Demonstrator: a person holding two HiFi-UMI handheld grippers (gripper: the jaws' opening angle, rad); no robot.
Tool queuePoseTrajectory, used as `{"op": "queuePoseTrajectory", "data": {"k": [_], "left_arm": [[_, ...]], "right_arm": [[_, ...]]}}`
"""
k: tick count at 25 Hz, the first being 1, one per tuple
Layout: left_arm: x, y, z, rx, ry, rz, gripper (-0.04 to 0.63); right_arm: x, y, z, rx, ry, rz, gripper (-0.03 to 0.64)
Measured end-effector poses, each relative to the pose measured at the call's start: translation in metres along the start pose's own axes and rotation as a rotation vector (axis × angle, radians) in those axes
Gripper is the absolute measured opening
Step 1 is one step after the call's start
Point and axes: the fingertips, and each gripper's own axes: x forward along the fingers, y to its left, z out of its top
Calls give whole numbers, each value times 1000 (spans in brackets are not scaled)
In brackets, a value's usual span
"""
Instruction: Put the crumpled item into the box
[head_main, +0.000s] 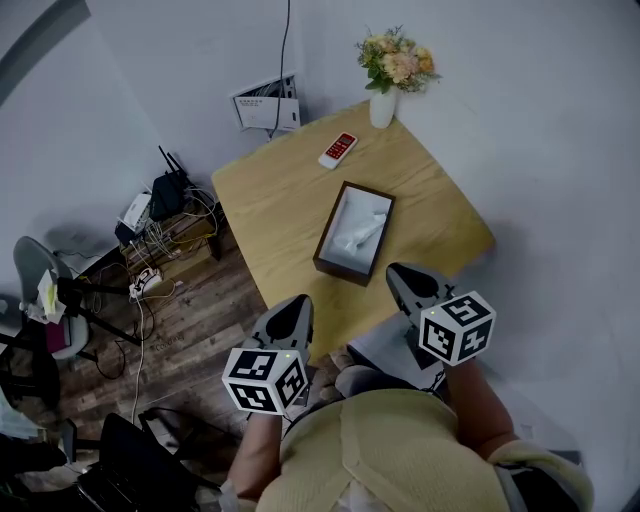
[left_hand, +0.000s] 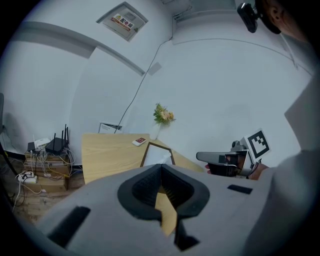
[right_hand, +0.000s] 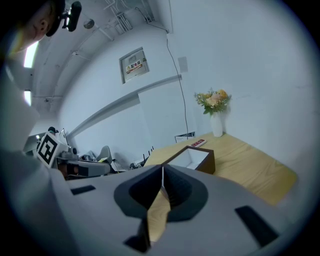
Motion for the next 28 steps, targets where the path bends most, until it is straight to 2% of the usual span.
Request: {"op": "queuePoseTrajectory", "data": {"k": [28], "left_arm": [[-3, -1, -2, -7, 6, 10, 23]], "right_arm": [[-6, 1, -6, -17, 27, -20, 29]]}}
